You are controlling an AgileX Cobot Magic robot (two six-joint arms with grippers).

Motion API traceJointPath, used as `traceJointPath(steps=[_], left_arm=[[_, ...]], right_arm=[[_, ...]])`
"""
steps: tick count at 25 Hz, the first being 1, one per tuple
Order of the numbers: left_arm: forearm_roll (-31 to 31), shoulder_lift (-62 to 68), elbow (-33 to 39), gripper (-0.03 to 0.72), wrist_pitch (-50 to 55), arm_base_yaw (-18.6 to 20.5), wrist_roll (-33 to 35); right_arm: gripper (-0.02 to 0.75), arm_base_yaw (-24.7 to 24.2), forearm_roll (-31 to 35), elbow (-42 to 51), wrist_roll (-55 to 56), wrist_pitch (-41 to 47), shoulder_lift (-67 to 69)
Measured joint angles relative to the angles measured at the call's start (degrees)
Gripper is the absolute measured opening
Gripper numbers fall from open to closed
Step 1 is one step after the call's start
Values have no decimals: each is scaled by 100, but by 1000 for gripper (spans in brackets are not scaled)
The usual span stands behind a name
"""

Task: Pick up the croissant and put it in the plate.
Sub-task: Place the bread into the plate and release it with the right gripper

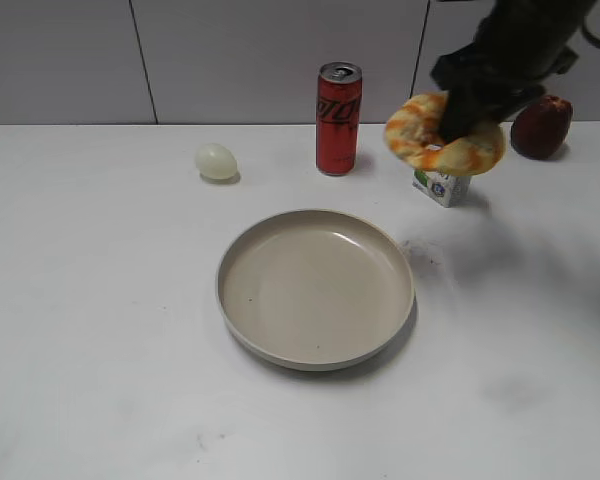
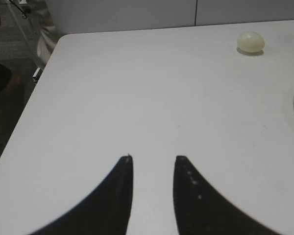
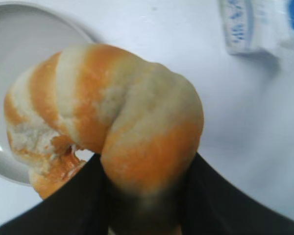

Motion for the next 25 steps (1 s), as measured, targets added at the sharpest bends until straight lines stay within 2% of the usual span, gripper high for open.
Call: traceJointPath(steps=[5,8,11,16,19,23,25], left_arm=[[0,0,0,228,0,0,0],[0,0,0,228,0,0,0],[0,0,0,228,0,0,0],[0,0,0,228,0,0,0],[0,0,0,228,0,0,0],[0,0,0,228,0,0,0],[0,0,0,228,0,0,0]], right_arm=[[271,1164,-95,244,134,-780,97],[271,1615,-114,648,242,-1482,268],[272,1712,-138,909,400,-1868,554],[292,1705,-227,984,466,-1956,1053],[379,1705,-222,984,476,-1956,1270],[580,1705,-304,990,476,-1865,1417],[644,1705,-361,936,476,-1722,1424]])
